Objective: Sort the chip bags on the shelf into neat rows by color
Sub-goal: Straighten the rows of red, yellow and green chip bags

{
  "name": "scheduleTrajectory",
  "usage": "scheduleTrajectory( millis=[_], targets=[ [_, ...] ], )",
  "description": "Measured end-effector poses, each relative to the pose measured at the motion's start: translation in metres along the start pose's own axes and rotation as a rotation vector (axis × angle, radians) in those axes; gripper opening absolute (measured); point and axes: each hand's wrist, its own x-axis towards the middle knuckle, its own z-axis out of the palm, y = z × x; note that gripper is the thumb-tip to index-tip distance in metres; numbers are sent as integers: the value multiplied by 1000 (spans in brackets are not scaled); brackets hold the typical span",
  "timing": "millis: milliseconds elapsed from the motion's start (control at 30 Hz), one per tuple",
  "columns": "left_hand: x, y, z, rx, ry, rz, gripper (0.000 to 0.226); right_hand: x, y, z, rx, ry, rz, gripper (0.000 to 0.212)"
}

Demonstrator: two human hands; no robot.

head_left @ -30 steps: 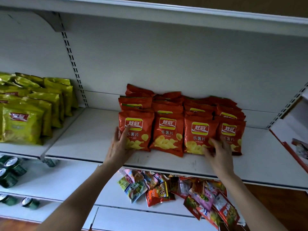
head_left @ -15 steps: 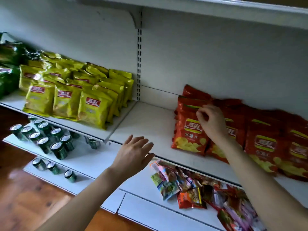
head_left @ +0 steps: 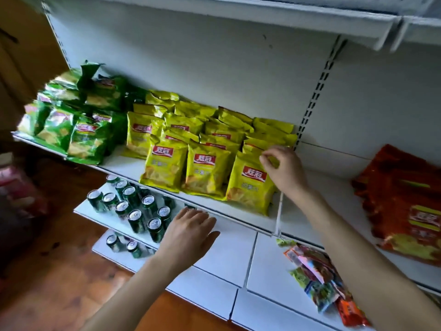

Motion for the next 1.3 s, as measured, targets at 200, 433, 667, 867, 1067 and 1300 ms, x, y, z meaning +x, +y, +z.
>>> scheduleTrajectory(
  millis=[200,433,667,867,1067,1300],
  targets=[
    [14,-69,8,-53,-2,-56,36,34,-10,32,-52,-47,23,22],
    [35,-140,0,-79,-21,-61,35,63,-41,78,-54,-96,18,32],
    [55,-225,-5,-102,6,-26,50,77,-77,117,-107,-57,82,36],
    [86,-308,-8,-101,-83,62,50,59,-125,165,-200,-11,310,69],
    [147,-356,-5,-163,-106,116,44,36,-160,204,-429,-61,330,82],
    [190,-371,-2,-153,-254,87,80,39,-172,227,-552,-124,373,96]
  ],
)
